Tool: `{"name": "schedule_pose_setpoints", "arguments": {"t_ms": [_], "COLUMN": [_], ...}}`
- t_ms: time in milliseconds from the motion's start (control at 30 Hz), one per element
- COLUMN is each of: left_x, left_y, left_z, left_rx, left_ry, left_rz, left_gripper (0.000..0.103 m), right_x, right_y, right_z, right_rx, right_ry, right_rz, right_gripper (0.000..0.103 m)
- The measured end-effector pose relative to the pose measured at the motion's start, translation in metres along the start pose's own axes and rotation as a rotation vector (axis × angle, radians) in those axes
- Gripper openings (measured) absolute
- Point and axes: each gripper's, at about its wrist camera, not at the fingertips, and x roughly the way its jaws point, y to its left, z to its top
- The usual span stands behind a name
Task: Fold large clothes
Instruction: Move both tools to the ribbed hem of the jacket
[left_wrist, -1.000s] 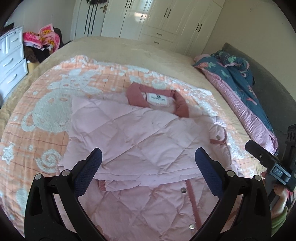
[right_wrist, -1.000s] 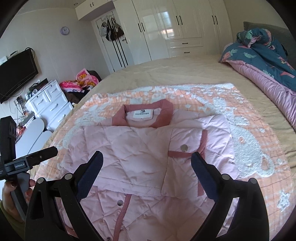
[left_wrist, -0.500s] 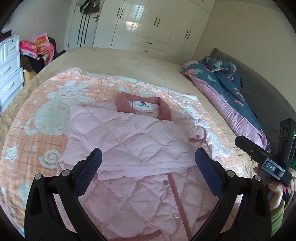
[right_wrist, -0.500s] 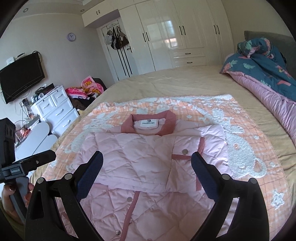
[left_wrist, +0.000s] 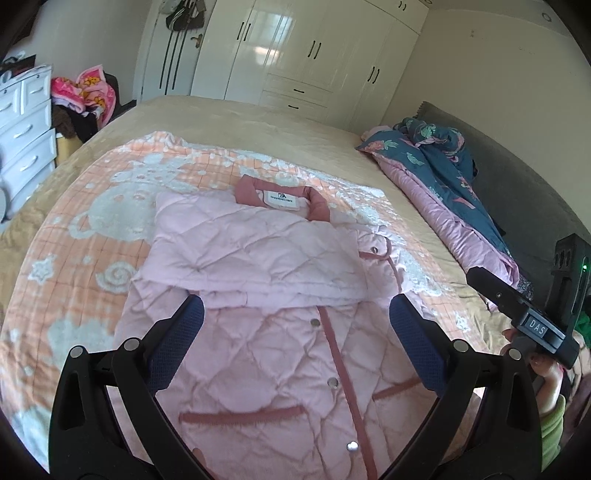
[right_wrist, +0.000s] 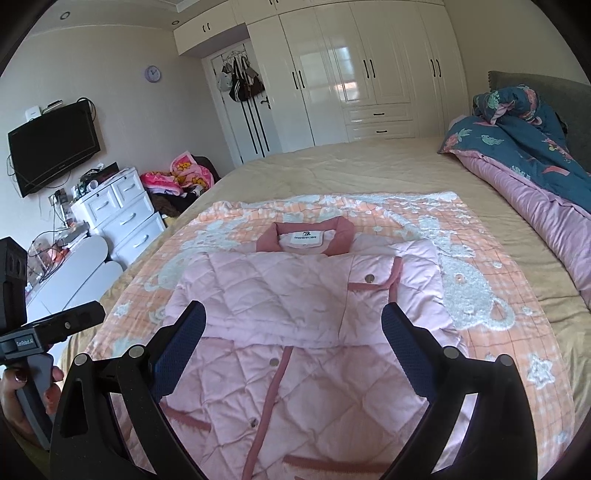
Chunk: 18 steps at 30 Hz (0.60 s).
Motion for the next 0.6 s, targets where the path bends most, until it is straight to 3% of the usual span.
{"name": "schedule_pose_setpoints", "arguments": {"t_ms": [600], "left_x": [-0.066], "left_y": [-0.024], "left_z": [-0.027], "left_rx": [0.040], "left_ry": [-0.051], "left_rz": [0.033], "left_gripper": [0.094], "right_x": [-0.076], "right_y": [0.019], "right_z": [-0.015], "right_rx": [-0.025], "right_ry": [-0.038], "right_rz": [0.008], "right_gripper": [0.099]}}
